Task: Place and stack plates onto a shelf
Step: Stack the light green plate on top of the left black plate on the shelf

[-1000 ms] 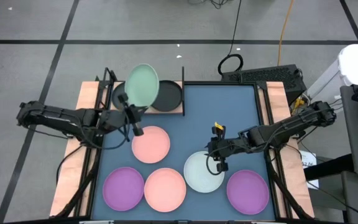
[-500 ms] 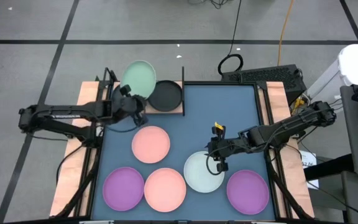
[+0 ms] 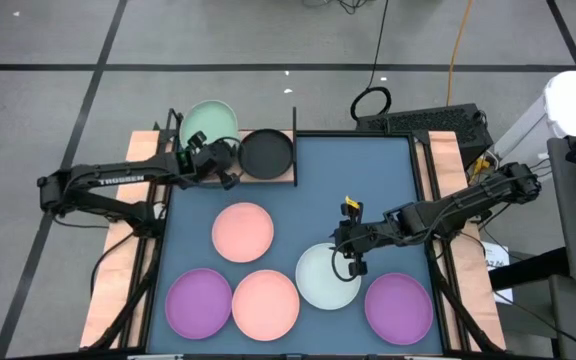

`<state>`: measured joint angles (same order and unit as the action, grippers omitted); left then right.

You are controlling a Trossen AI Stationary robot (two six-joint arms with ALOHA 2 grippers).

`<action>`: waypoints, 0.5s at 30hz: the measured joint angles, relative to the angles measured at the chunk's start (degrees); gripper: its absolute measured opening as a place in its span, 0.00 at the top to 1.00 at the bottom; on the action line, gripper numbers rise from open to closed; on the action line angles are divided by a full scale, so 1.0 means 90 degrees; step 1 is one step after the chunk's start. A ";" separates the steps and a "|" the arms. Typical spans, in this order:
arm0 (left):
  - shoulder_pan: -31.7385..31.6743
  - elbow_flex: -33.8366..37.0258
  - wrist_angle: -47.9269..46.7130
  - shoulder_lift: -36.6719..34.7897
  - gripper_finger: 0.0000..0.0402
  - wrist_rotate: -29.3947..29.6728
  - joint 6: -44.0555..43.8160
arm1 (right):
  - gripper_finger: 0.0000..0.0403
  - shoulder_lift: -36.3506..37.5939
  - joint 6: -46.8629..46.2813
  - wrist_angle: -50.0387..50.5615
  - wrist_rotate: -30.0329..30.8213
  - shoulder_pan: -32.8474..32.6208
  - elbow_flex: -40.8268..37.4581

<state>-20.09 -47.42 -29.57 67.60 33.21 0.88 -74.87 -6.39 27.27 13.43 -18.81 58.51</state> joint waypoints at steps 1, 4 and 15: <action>-0.0057 0.0000 -0.0042 0.0032 0.94 0.0001 -0.0042 | 0.69 0.0000 0.0000 0.0000 0.0000 0.0000 -0.0001; -0.0227 0.0000 -0.0248 0.0088 0.94 -0.0028 -0.0299 | 0.69 0.0000 0.0000 0.0000 0.0000 0.0000 0.0001; -0.0521 0.0000 -0.0347 0.0407 0.94 -0.0891 -0.0477 | 0.69 0.0000 -0.0112 0.0000 0.0000 0.0000 0.0000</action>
<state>-24.78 -47.42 -32.69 71.27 25.19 -3.41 -74.87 -7.40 27.27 13.43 -18.81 58.51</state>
